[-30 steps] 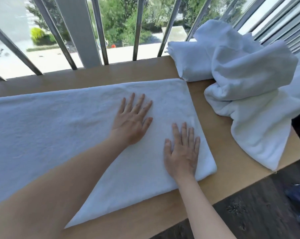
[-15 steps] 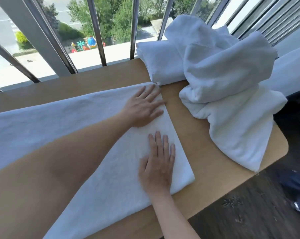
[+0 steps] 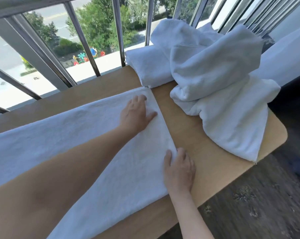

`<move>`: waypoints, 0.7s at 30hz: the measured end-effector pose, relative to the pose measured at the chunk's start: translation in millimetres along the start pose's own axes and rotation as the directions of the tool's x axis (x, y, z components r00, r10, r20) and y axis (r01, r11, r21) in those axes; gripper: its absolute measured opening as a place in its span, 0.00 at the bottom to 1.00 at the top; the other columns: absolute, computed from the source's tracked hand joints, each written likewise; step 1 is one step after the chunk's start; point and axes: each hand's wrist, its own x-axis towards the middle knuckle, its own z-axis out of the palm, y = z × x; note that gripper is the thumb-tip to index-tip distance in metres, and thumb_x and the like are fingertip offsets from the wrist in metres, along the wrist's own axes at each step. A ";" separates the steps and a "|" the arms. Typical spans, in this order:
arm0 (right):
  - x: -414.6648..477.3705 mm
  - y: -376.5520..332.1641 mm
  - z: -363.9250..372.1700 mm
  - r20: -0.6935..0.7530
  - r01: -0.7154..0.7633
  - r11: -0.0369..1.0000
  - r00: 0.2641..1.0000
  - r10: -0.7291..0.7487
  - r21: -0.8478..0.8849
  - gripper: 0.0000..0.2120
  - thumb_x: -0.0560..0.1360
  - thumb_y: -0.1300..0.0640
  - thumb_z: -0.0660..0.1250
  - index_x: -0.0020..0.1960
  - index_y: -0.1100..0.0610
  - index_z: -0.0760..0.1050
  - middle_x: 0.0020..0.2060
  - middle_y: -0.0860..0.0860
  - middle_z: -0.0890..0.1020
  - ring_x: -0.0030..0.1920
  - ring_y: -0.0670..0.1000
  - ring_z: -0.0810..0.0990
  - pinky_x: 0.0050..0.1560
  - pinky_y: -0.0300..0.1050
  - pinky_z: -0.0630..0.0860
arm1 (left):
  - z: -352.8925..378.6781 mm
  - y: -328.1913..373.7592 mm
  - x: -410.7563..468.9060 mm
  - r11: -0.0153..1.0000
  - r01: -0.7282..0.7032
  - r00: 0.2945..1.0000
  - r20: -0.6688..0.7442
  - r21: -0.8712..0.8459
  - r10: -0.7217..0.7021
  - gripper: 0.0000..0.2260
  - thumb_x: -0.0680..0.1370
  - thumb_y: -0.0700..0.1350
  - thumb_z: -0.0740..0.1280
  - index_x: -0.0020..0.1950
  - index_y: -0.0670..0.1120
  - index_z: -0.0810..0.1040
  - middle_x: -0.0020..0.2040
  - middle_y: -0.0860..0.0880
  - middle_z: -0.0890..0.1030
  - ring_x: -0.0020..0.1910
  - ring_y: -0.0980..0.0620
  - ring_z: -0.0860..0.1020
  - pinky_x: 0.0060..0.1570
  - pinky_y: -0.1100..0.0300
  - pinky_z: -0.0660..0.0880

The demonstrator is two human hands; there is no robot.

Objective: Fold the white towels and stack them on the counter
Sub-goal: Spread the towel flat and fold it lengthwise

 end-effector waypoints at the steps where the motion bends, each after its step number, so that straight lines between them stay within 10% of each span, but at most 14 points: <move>1: 1.0 -2.4 -1.7 0.007 0.015 1.000 1.000 -0.015 0.021 0.18 0.82 0.43 0.52 0.50 0.55 0.71 0.41 0.51 0.79 0.45 0.54 0.75 0.50 0.52 0.72 | 1.3 4.6 6.9 0.997 0.073 0.997 0.016 -0.036 -0.072 0.33 0.75 0.63 0.70 0.72 0.48 0.62 0.67 0.47 0.70 0.65 0.45 0.72 0.56 0.50 0.72; 9: 2.4 -14.6 -18.3 0.180 0.245 0.866 0.919 -0.350 0.437 0.08 0.75 0.53 0.51 0.37 0.50 0.59 0.28 0.44 0.65 0.28 0.47 0.63 0.31 0.40 0.60 | 9.1 19.4 38.7 0.962 0.262 0.960 0.080 0.074 -0.267 0.51 0.62 0.77 0.68 0.74 0.51 0.52 0.65 0.48 0.62 0.61 0.48 0.72 0.43 0.54 0.70; 16: -6.4 -50.7 -22.1 0.218 0.477 0.779 0.778 -0.589 0.406 0.08 0.75 0.53 0.51 0.39 0.53 0.62 0.28 0.46 0.66 0.28 0.48 0.64 0.28 0.40 0.61 | -8.8 2.3 41.4 0.924 0.325 0.945 0.043 -0.201 -0.323 0.25 0.71 0.48 0.72 0.61 0.49 0.62 0.52 0.50 0.70 0.48 0.46 0.72 0.42 0.53 0.67; 21: -18.5 -70.0 -36.6 0.308 0.380 0.762 0.749 -0.586 0.524 0.06 0.76 0.55 0.53 0.40 0.53 0.64 0.28 0.46 0.67 0.28 0.48 0.64 0.31 0.44 0.63 | -26.5 -19.7 28.1 0.824 0.342 0.913 -0.049 -0.452 -0.405 0.17 0.73 0.58 0.73 0.51 0.48 0.74 0.42 0.57 0.73 0.40 0.58 0.73 0.34 0.64 0.65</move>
